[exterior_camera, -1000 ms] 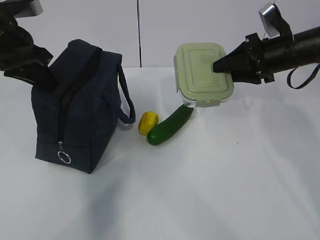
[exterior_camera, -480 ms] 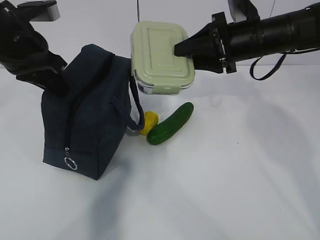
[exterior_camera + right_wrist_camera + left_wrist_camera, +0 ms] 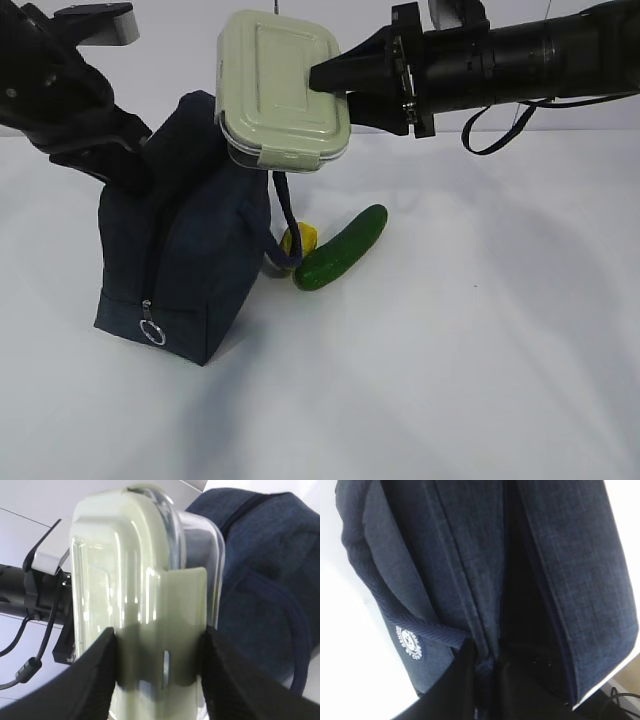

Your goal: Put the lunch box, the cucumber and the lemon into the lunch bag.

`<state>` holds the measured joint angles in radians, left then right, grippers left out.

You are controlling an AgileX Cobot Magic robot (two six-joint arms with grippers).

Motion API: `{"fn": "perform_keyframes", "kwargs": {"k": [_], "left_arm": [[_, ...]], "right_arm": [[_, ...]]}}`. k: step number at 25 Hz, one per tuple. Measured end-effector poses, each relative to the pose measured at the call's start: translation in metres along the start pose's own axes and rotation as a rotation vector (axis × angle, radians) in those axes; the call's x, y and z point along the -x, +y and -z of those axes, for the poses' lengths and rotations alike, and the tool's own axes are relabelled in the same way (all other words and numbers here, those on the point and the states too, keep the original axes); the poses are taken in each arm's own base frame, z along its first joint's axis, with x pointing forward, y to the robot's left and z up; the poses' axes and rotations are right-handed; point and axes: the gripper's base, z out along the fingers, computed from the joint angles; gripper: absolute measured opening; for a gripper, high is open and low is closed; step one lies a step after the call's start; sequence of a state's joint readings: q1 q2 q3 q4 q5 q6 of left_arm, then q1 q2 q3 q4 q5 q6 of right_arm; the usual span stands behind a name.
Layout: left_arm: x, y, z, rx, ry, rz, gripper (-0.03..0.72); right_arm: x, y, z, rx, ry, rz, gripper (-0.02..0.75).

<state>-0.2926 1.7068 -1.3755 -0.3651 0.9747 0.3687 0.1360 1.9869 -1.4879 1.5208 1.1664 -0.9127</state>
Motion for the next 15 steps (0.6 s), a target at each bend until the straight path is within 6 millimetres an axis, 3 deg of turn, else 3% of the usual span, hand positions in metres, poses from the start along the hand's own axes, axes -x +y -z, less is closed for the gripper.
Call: {"fn": "perform_keyframes", "kwargs": {"k": [5, 15], "left_arm": [[0.001, -0.003, 0.000, -0.020, -0.007, 0.012, 0.017], [0.001, -0.003, 0.000, -0.027, -0.009, 0.019, 0.017]], "right_arm": [[-0.001, -0.002, -0.004, 0.008, 0.001, -0.001, 0.363], [-0.014, -0.037, -0.030, 0.033, 0.008, -0.087, 0.363]]}}
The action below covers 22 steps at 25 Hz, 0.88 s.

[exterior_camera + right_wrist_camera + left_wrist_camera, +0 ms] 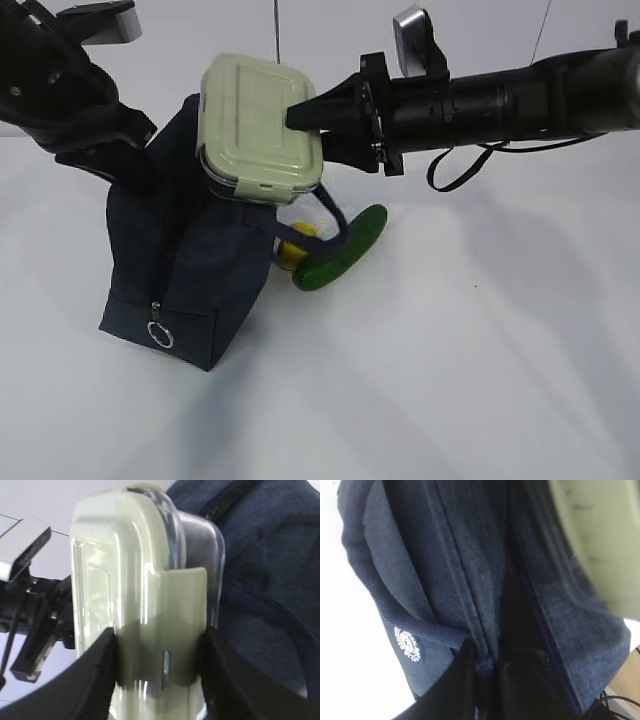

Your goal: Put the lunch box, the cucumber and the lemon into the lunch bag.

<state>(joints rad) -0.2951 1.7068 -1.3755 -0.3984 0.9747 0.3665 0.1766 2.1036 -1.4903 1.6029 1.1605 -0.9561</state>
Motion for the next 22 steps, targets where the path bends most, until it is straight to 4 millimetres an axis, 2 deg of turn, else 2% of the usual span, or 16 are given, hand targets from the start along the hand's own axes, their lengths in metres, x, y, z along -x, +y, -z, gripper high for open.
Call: {"fn": "perform_keyframes", "kwargs": {"k": [4, 22], "left_arm": [[0.000, 0.000, 0.000, 0.000, -0.004, 0.001, 0.017], [0.003, -0.002, 0.000, -0.020, -0.033, 0.021, 0.017]], "right_arm": [[-0.005, -0.012, -0.005, -0.017, 0.027, -0.009, 0.363], [-0.016, -0.020, -0.003, -0.107, 0.159, 0.058, 0.363]]}}
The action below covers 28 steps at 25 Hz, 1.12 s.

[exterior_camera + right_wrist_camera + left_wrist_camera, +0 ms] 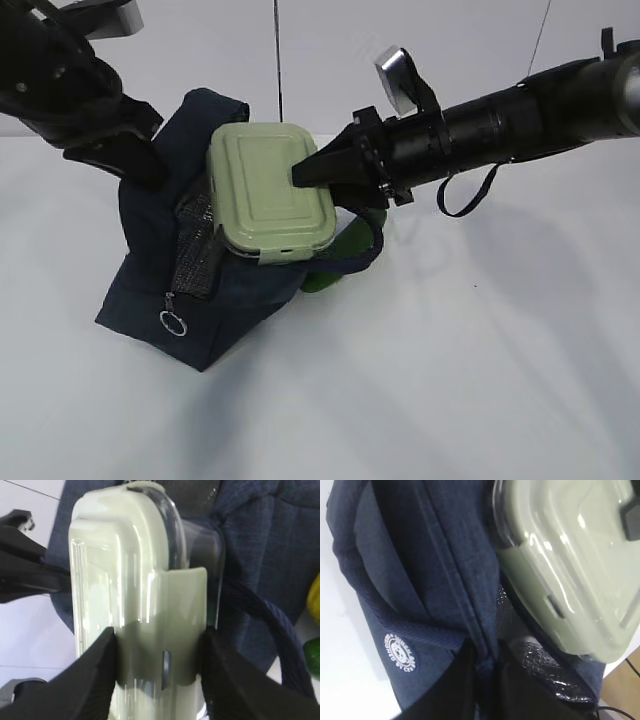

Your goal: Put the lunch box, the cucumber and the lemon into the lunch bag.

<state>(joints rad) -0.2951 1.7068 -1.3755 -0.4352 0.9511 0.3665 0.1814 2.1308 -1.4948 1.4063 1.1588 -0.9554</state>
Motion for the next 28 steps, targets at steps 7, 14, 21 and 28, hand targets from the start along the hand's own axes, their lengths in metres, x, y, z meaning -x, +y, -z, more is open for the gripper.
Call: {"fn": "perform_keyframes", "kwargs": {"k": [7, 14, 21, 28], "left_arm": [[0.0009, -0.0001, 0.0000, -0.001, -0.010, 0.003, 0.017], [0.0011, 0.0000, 0.0000, 0.000, -0.012, 0.003, 0.017], [0.0015, 0.0000, 0.0000, -0.001, -0.016, 0.005, 0.017], [0.0018, -0.0013, 0.0000, -0.015, -0.020, 0.008, 0.017]], "right_arm": [[-0.0039, -0.0029, 0.0001, -0.032, 0.043, -0.012, 0.363], [-0.0043, -0.0034, 0.0000, -0.035, 0.046, -0.052, 0.363], [-0.0068, -0.0065, -0.0047, -0.034, 0.057, -0.087, 0.363], [-0.0020, -0.0032, -0.0055, -0.026, 0.046, -0.085, 0.351]]}}
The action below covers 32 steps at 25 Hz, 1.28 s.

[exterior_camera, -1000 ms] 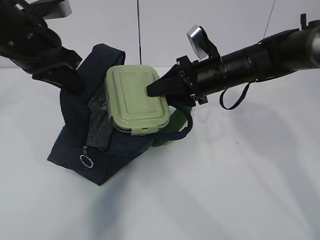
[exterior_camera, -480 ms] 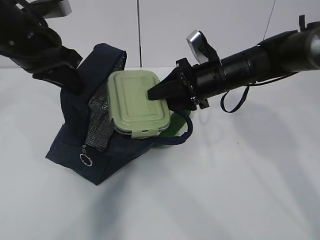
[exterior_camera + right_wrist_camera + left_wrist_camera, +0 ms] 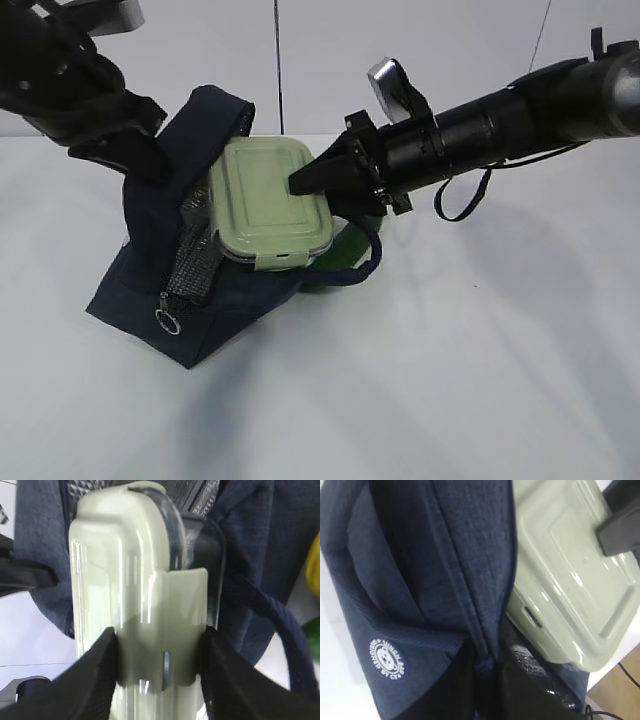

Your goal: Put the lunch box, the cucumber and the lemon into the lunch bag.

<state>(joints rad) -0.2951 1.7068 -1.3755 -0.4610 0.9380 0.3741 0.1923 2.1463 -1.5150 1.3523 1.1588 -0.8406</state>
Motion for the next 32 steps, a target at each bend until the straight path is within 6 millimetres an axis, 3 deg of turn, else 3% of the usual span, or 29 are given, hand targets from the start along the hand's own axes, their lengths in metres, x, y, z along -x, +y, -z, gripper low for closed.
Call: {"fn": "perform_keyframes", "kwargs": {"k": [6, 13, 22, 32], "left_arm": [[0.000, -0.001, 0.000, -0.015, 0.005, 0.002, 0.017], [-0.002, -0.001, 0.000, -0.015, 0.018, -0.005, 0.017], [-0.002, -0.002, 0.000, -0.024, 0.025, -0.003, 0.016], [-0.003, -0.003, 0.000, -0.034, 0.039, 0.000, 0.016]], "right_arm": [[0.014, 0.015, -0.004, 0.003, -0.014, 0.057, 0.351], [0.020, 0.009, -0.031, 0.021, 0.014, 0.042, 0.351], [0.025, 0.006, -0.052, 0.020, 0.009, 0.028, 0.351], [0.025, 0.015, -0.076, 0.003, -0.025, 0.040, 0.350]]}}
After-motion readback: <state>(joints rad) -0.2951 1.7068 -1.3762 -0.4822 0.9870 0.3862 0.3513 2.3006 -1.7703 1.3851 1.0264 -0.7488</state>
